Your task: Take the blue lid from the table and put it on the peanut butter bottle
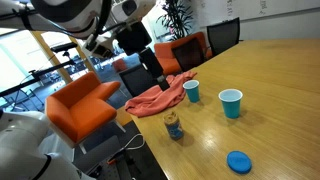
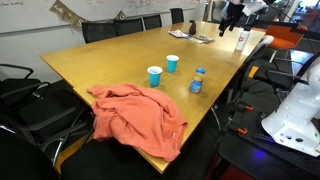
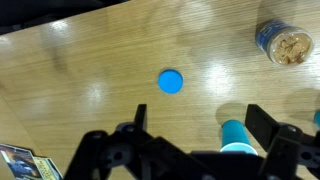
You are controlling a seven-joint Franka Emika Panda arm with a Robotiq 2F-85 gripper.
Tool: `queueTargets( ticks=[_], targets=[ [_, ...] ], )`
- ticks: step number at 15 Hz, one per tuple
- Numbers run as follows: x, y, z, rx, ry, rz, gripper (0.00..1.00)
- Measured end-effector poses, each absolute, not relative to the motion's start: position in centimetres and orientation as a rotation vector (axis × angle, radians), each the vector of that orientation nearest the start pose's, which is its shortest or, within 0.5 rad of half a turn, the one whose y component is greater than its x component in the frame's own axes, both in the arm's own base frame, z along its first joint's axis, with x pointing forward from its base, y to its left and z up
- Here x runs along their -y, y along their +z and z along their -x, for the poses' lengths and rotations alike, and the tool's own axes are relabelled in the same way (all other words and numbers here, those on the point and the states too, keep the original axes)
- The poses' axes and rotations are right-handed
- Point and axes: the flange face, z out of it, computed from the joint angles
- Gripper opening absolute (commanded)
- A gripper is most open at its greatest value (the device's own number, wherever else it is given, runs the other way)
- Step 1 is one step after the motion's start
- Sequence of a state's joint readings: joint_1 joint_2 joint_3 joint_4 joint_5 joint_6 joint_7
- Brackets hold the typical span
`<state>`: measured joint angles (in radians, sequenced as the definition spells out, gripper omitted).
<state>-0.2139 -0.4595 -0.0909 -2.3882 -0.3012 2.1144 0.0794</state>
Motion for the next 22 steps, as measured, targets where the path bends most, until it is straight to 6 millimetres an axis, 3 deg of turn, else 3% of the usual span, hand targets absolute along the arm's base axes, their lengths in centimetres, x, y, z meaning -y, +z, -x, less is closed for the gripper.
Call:
queueTargets(
  ticks=[7,11,16,22],
  targets=[
    [14.8,50.4,-40.6,-0.472,-0.272,3.353,1.0],
    [17.5,48.1,-41.3,-0.694,-0.281,3.289,1.0],
    [23.4,42.3,-42.9,-1.088,-0.38,3.126,1.0],
    [27.9,32.1,-44.5,-1.365,-0.368,2.976,1.0]
  ],
)
